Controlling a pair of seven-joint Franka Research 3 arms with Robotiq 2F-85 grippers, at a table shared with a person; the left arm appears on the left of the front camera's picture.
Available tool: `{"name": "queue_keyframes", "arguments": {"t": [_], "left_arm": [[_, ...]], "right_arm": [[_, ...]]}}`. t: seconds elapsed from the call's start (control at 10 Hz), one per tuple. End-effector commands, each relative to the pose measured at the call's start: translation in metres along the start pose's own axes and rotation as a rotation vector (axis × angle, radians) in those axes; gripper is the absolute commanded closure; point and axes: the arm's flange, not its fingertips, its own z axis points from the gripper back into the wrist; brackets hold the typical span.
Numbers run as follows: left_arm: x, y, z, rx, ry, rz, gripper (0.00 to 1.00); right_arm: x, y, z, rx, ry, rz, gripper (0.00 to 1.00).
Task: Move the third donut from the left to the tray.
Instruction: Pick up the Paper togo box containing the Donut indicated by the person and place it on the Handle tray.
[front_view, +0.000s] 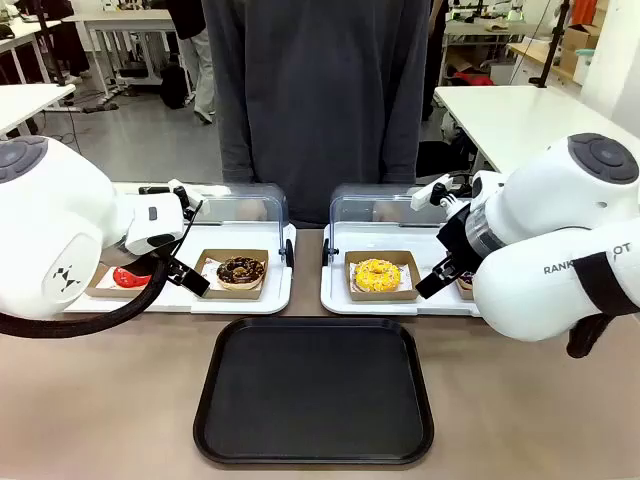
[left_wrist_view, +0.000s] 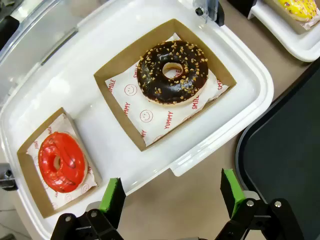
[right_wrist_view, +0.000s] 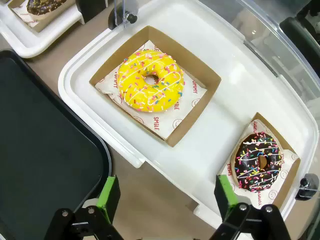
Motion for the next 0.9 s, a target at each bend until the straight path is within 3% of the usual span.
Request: {"name": "queue_keyframes", "arguments": {"t": [0.0,0.8], "left_arm": [[0.0001,0.0000,0.0001,0.000,0.000,0.000,0.00],[0.0001,0.0000,0.0001,0.000,0.000,0.000,0.00]], "right_arm": [[0.0000,0.0000,0.0000,0.000,0.000,0.000,0.00],[0.0000,0.0000,0.0000,0.000,0.000,0.000,0.00]]}}
